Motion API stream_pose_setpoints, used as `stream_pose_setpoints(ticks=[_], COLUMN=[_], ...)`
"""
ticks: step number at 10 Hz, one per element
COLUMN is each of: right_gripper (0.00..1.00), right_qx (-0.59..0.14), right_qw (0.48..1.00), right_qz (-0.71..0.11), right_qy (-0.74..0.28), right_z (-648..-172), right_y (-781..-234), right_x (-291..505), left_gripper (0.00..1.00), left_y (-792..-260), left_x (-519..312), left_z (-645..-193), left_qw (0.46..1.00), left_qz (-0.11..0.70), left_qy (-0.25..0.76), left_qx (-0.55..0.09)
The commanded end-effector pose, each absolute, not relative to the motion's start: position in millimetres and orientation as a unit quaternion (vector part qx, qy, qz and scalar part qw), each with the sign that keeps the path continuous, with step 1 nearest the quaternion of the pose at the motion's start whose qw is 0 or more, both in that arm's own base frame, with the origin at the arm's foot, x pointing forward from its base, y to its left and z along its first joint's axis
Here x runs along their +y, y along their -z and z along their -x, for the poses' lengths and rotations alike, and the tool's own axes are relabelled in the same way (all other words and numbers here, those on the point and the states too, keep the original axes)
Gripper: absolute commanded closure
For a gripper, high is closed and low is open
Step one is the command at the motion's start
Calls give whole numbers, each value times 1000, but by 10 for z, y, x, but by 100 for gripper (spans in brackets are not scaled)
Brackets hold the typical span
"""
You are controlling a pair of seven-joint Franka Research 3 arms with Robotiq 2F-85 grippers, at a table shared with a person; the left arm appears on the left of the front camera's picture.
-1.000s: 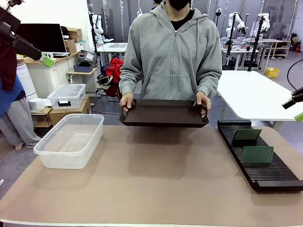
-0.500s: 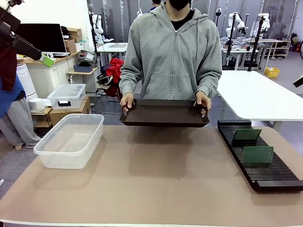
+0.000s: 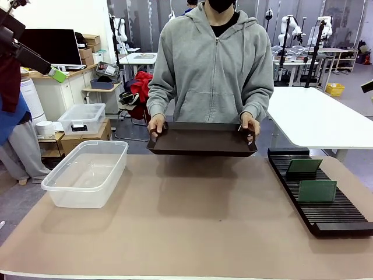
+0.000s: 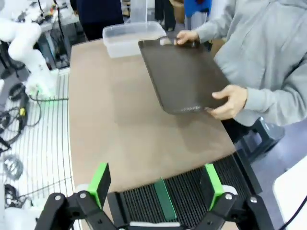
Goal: Sort PCBs into racks and boxes based on the side picked up.
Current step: If the short side of the Blank PCB is picked up, insert it into the PCB Rack ; if the long side is picked up, place it in the Organizing box.
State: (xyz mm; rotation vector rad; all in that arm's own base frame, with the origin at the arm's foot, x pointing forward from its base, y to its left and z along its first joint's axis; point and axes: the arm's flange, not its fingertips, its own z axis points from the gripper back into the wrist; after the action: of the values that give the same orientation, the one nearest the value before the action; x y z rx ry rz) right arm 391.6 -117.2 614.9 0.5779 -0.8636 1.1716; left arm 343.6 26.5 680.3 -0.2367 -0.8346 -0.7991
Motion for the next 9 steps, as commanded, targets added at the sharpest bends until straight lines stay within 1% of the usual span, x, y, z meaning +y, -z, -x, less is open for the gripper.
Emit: stream_pose_setpoints(ticks=[1, 2, 8, 9], right_gripper=[0, 0, 0, 0], right_qx=[-412, -389, -397, -402], right_qw=[700, 709, 705, 722], right_qz=[-253, -260, -261, -257], right_qy=[-526, -528, -526, -501], right_z=[-3878, -3916, -3915, -3916], right_y=[-6067, -6149, -6145, -6091], right_x=[-1134, -1172, -1175, -1137], left_gripper=[0, 0, 0, 0], left_y=[-6784, -6784, -6784, -6784], left_x=[272, 272, 272, 272], left_z=[-3437, -3437, -3437, -3437], left_qw=[829, 829, 829, 829], left_qz=[114, 114, 114, 114], left_qy=[377, 377, 377, 377], left_qx=[-398, -398, -398, -398])
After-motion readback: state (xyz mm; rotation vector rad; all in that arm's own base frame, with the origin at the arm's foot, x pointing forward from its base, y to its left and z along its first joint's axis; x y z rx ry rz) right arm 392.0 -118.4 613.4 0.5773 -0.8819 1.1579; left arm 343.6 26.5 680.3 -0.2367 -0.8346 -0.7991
